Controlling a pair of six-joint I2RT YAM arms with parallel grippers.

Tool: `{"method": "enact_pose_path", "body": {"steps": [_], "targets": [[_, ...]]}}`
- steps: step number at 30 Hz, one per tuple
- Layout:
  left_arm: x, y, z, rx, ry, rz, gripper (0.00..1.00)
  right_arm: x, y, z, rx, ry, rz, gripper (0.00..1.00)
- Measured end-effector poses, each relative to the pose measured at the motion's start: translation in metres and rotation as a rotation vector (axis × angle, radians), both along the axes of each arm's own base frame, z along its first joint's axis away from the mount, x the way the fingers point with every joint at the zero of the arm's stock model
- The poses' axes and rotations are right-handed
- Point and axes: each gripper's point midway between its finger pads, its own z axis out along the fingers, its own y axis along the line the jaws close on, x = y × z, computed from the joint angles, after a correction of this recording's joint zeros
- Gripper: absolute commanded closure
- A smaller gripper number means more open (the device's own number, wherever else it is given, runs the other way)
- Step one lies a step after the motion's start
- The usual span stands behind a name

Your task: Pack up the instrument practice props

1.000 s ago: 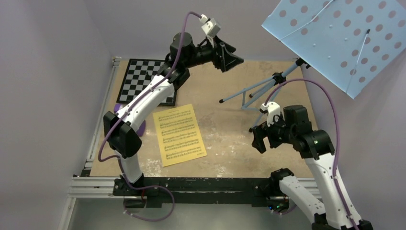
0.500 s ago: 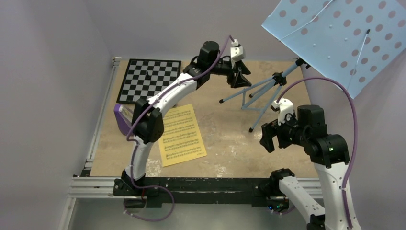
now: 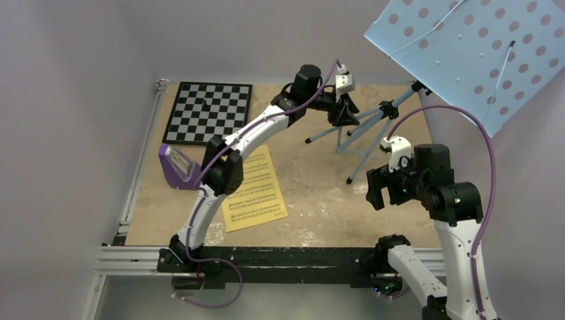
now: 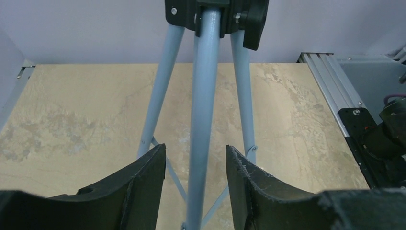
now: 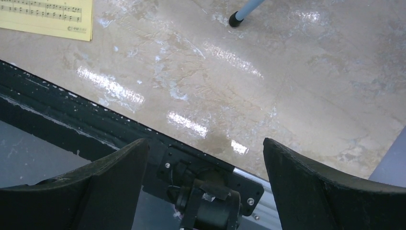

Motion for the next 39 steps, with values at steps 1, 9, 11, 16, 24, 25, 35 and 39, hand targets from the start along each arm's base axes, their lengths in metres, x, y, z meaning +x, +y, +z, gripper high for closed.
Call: {"method": "enact_pose_path", "body": {"steps": [1,9,11,16,24,25,35,39], "targets": [[-0.001,-0.001,0.0,0.0,0.001,-0.003,0.54,0.001,0.0,0.0,-0.001,0.003,-0.003,0.07],[-0.011,-0.011,0.001,-0.017,-0.01,-0.04,1.0,0.01,-0.005,-0.001,-0.018,0.003,-0.023,0.07],[-0.01,-0.011,0.0,-0.024,-0.018,-0.039,1.0,0.012,-0.005,-0.002,-0.026,0.001,-0.021,0.07],[-0.007,-0.011,-0.001,-0.052,-0.036,-0.028,1.0,0.018,-0.012,0.0,-0.058,-0.008,-0.031,0.07],[-0.007,0.01,-0.001,-0.07,-0.036,0.047,1.0,0.041,-0.02,0.02,-0.116,-0.088,-0.028,0.07],[-0.007,0.014,-0.001,-0.068,-0.035,0.054,1.0,0.042,-0.021,0.023,-0.122,-0.098,-0.026,0.08],[-0.005,0.048,-0.011,-0.042,-0.064,0.09,1.0,0.044,-0.027,0.028,-0.158,-0.125,-0.027,0.08],[-0.003,0.059,-0.015,-0.026,-0.103,0.101,1.0,0.043,-0.028,0.029,-0.16,-0.137,-0.029,0.09]]}}
